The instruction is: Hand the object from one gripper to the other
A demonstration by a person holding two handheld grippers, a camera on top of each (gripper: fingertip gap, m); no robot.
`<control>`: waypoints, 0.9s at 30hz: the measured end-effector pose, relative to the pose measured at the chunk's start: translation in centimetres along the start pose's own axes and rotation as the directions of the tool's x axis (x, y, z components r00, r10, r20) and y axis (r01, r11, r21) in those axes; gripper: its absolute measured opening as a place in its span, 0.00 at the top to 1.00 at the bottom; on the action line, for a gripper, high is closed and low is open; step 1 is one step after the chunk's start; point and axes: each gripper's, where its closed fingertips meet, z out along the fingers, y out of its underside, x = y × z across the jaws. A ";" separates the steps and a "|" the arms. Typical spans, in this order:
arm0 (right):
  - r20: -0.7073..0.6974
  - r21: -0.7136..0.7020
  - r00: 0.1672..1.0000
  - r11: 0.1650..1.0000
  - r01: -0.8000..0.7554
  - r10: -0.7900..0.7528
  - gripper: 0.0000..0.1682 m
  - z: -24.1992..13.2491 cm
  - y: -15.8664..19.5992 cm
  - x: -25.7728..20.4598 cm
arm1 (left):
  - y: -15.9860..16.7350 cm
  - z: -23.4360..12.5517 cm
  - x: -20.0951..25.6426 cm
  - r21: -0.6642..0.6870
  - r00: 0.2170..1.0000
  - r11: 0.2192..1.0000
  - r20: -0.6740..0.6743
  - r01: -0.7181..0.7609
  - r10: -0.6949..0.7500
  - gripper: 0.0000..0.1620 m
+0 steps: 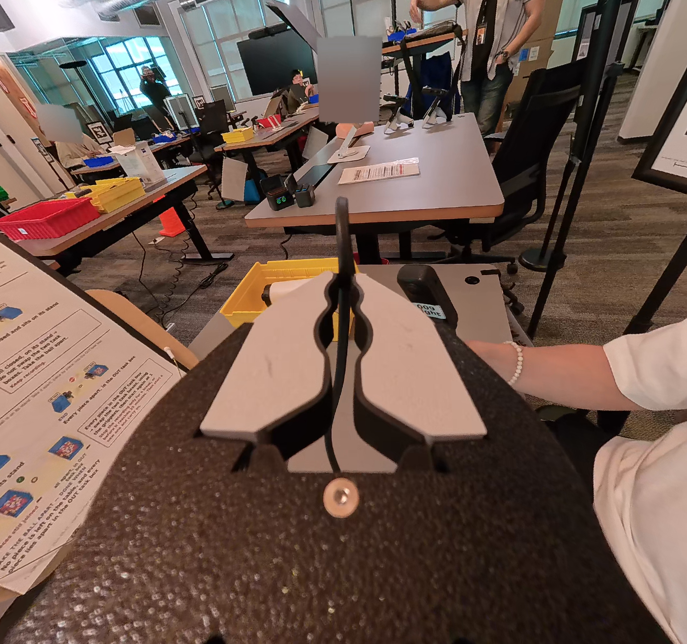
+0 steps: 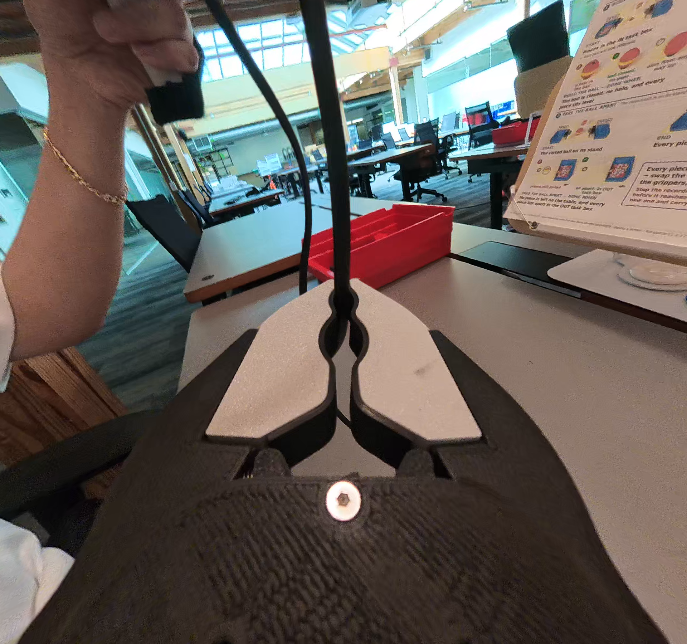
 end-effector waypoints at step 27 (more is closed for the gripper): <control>-0.071 0.007 0.997 1.000 -0.019 0.020 1.00 0.5 0.4 1.0 | 0.2 -0.8 -0.3 0.012 1.000 1.000 0.014 0.009 -0.010 0.97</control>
